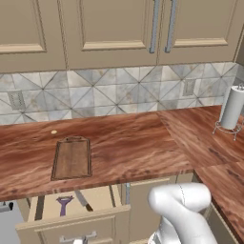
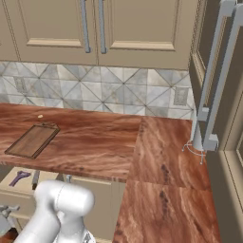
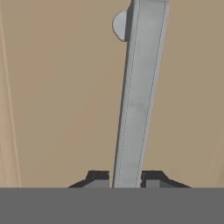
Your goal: Open the drawer on the left and place the cutting tools on the cutting board.
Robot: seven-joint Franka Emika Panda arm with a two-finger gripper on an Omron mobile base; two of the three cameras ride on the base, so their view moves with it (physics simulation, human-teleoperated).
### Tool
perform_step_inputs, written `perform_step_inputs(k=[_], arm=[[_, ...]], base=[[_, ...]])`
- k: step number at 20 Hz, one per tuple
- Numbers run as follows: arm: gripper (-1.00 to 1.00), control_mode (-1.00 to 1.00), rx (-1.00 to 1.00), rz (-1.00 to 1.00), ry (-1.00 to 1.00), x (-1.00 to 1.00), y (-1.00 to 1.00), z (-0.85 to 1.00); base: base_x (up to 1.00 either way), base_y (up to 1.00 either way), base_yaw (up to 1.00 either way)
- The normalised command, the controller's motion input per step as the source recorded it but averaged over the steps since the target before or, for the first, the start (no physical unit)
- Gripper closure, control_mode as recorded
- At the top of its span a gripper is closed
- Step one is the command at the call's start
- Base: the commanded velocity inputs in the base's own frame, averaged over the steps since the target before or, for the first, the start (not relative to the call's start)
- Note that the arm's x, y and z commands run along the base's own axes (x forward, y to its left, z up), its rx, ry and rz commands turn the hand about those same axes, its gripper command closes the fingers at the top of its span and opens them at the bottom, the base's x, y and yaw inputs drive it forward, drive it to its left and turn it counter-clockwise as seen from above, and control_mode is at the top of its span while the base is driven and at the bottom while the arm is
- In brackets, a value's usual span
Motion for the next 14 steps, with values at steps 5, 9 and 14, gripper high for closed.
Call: perform_step_inputs(k=[5,9,14], arm=[[1.00,-1.00,0.00,0.00,0.06,-1.00,0.13,-0.30],[1.00,-1.00,0.00,0.00,0.05,-1.00,0.13,-0.29],[-1.00,-1.00,0.04,0.00,0.05,-1.00,0.06,-0.11]], base=[[0.00,0.00,0.00],[0.00,0.00,0.00],[0.00,0.00,0.00]])
